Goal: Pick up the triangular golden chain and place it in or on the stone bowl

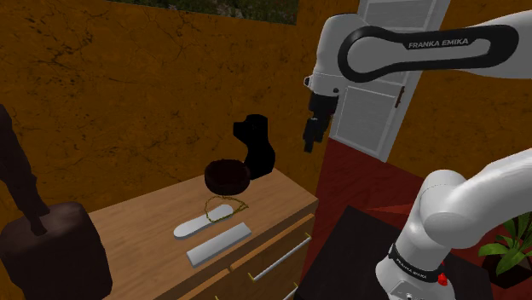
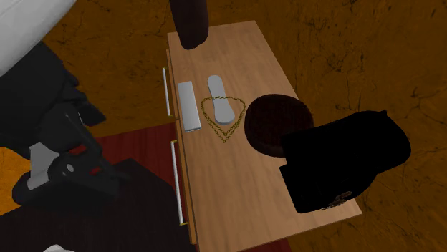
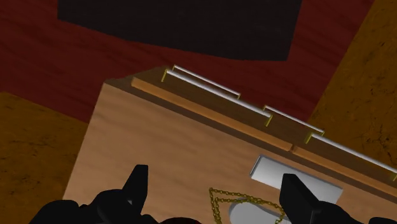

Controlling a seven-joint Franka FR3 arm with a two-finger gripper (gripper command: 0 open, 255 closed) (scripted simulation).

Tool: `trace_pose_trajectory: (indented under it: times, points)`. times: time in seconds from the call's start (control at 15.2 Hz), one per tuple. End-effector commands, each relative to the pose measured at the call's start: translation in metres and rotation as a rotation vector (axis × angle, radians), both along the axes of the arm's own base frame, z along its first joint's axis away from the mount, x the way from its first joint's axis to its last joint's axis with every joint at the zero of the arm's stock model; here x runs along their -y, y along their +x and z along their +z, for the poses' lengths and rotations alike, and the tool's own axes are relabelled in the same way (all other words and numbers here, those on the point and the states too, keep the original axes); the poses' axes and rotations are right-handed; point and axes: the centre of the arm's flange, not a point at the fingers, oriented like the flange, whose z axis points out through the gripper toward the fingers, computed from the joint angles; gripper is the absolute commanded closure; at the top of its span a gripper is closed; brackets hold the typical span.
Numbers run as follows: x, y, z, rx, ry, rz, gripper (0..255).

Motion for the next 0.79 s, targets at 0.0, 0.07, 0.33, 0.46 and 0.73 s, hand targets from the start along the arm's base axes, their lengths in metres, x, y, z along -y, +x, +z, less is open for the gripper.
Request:
trace_pose_trajectory:
  times: [0.0, 0.07, 0.33, 0.46, 0.73]
  points:
    - [-0.018, 0.016, -0.017, 0.001, -0.007, -0.007, 0]
    - [-0.027, 0.023, -0.025, 0.001, -0.011, -0.010, 0]
    - [-0.061, 0.052, -0.056, -0.001, -0.026, -0.021, 0]
    - [-0.078, 0.066, -0.072, -0.002, -0.034, -0.027, 0]
    - [-0.110, 0.095, -0.104, -0.003, -0.049, -0.039, 0]
